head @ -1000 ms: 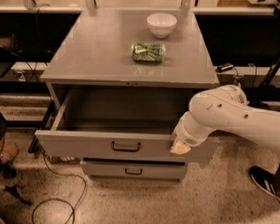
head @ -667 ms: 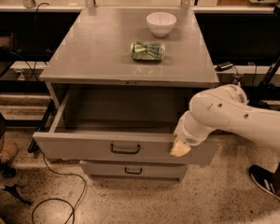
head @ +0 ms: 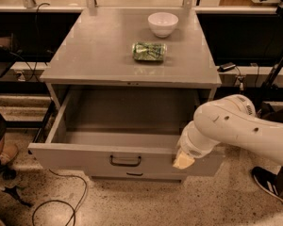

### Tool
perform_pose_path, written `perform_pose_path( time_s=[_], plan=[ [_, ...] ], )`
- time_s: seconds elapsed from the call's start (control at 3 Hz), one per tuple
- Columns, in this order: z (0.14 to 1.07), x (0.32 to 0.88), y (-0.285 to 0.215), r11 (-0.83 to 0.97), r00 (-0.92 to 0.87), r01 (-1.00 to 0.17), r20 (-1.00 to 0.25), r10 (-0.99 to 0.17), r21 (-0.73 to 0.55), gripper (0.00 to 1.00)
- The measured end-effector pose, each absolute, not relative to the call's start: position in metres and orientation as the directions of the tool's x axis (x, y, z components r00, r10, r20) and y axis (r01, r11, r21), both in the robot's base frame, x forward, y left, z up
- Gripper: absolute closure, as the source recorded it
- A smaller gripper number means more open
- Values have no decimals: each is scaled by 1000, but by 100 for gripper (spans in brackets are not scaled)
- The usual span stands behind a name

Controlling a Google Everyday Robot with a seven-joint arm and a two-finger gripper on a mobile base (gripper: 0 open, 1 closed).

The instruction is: Open top drawer

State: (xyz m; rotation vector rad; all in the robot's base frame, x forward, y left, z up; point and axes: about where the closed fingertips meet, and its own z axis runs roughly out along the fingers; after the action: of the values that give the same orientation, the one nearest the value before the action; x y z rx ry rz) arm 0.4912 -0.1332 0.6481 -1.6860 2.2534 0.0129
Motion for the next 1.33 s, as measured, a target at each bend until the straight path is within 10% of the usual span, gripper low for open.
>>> perform_pose_path(
  time_s=[1.33],
  plan=[
    [645,411,-127,392,-353,-913,-268,-897,-111,97]
  ],
)
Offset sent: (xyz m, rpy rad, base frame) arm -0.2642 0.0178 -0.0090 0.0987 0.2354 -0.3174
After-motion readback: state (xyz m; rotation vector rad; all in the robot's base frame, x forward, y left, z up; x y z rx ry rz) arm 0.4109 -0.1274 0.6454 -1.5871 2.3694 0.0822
